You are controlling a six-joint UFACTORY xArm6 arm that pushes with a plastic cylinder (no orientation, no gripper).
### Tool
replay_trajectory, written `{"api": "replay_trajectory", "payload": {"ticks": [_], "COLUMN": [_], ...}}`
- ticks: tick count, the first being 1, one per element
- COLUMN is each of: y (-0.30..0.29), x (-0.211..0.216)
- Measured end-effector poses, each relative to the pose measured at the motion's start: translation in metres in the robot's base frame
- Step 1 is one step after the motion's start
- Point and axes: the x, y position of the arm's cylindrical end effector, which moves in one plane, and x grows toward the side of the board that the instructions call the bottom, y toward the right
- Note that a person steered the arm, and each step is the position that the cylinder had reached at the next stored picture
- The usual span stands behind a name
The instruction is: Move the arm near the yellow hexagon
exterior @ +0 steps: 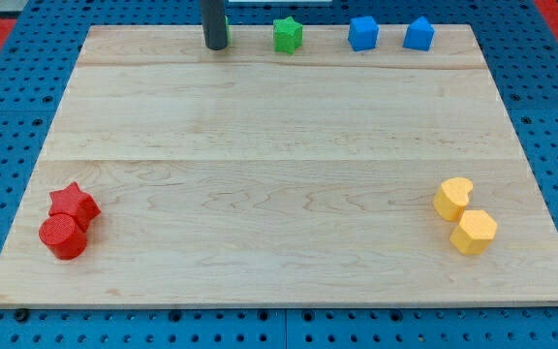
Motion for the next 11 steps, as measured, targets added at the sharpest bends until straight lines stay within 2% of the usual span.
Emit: {"api": "replay_trajectory", "payload": {"ticks": [1, 2, 3, 4, 6, 7, 8, 9, 10, 11], "y": [0.027, 0.085, 0.151, 0.231, 0.351, 0.416, 0.435, 0.437, 0.437, 0.396], "x": [0.059, 0.114, 0.142, 0.148, 0.186, 0.178, 0.176, 0.203, 0.274, 0.328]}}
